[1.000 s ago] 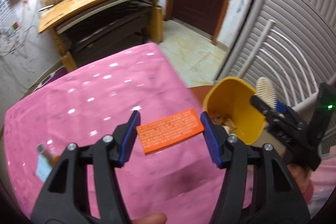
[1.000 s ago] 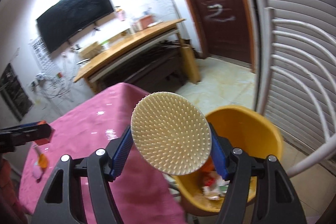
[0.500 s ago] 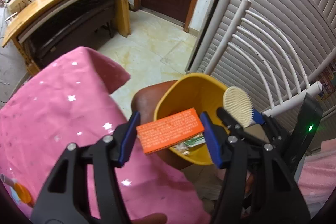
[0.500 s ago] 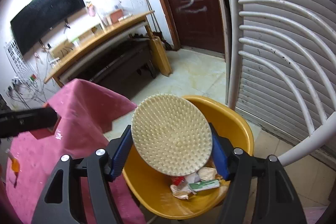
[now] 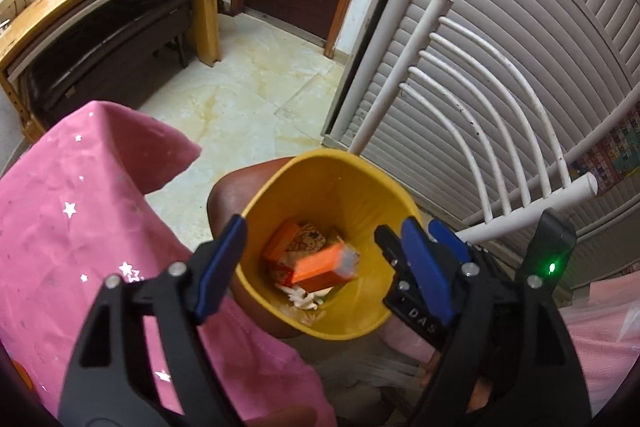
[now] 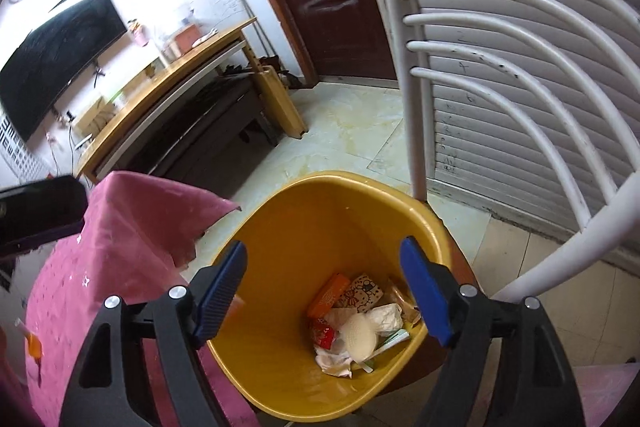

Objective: Collect trash
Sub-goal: 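Carry the box and brush over the yellow bin and open both tools, then move both tools back over the table toward the blue paper note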

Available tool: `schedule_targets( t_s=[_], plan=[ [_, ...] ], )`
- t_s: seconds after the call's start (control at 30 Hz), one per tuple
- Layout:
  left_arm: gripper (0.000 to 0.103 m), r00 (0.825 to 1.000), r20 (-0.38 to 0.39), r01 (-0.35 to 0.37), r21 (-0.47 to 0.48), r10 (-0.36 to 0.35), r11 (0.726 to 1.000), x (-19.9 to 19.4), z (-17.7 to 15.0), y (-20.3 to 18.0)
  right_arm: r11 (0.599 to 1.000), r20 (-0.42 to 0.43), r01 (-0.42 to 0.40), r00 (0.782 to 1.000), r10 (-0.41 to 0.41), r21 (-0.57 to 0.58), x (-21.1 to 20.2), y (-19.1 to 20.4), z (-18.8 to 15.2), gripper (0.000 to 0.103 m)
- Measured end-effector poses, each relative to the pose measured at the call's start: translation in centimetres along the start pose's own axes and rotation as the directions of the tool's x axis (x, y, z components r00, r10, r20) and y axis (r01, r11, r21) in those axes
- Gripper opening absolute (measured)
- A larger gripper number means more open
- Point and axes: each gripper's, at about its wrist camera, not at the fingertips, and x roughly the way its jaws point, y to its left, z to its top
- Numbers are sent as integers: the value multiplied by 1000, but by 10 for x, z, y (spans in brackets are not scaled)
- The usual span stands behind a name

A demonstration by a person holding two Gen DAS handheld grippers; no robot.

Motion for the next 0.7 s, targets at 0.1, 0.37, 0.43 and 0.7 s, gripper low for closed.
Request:
schedule_targets(
  t_s=[0.1,0.37,0.43,0.7],
  plan=[
    [79,1000,10,-5,2,5,1000,-5,-3,0,1000,6,-6,1000,6,6,-2,-2,1,73],
    [79,998,59,-37,-3,38,999,-31,-15,16,998,-3,-49,999,49,-34,-4,13,-1,73],
    [79,996,74,-46,-4,46,999,-38,-18,20,996,-2,-75,997,75,-41,-7,19,-2,73],
    [79,989,139,-41,-43,47,998,-79,-40,59,980,47,-107,992,116,-165,-29,80,-11,73]
  ],
)
